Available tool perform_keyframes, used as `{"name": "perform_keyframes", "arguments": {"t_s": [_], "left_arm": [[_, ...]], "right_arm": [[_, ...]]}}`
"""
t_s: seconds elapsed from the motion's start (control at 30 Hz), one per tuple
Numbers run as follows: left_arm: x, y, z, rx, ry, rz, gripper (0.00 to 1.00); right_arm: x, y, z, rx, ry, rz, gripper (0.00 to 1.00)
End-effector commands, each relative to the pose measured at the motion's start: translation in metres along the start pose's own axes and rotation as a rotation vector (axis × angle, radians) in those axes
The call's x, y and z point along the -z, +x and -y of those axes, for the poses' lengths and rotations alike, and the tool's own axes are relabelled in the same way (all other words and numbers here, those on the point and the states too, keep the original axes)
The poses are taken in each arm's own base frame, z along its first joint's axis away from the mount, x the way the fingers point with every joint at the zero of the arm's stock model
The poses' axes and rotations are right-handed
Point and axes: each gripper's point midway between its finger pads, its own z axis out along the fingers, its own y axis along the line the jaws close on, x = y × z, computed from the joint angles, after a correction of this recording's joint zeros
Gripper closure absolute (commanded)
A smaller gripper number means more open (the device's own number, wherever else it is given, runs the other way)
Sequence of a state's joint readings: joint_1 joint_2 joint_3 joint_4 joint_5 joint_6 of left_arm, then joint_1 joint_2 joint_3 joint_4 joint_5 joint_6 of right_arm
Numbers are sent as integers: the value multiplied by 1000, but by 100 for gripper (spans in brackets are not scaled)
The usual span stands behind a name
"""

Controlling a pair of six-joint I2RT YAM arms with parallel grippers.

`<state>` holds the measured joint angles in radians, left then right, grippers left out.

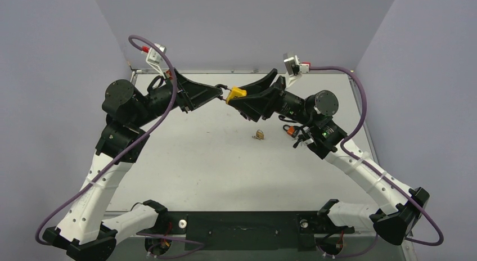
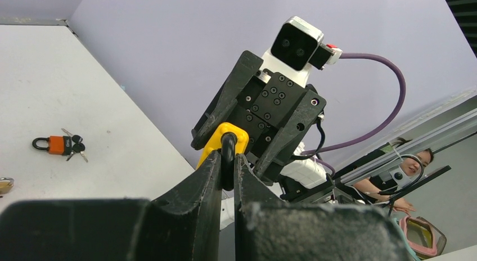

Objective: Lock with the key
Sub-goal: Lock the lock.

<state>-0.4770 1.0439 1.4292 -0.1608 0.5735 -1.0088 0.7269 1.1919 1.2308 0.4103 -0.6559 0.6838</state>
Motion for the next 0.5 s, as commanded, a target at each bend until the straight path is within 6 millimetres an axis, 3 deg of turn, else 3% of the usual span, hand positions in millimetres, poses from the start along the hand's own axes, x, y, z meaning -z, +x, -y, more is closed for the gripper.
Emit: {"name": "perform_keyframes", "arguments": {"t_s": [0.0, 0.47], "left_arm": [[1, -14, 20, -56, 67, 62, 100], [3, -14, 19, -57, 62, 68, 100]], "right_arm": [[0, -3, -11, 39, -42, 18, 56], [9, 0, -10, 40, -17, 20, 59]]}}
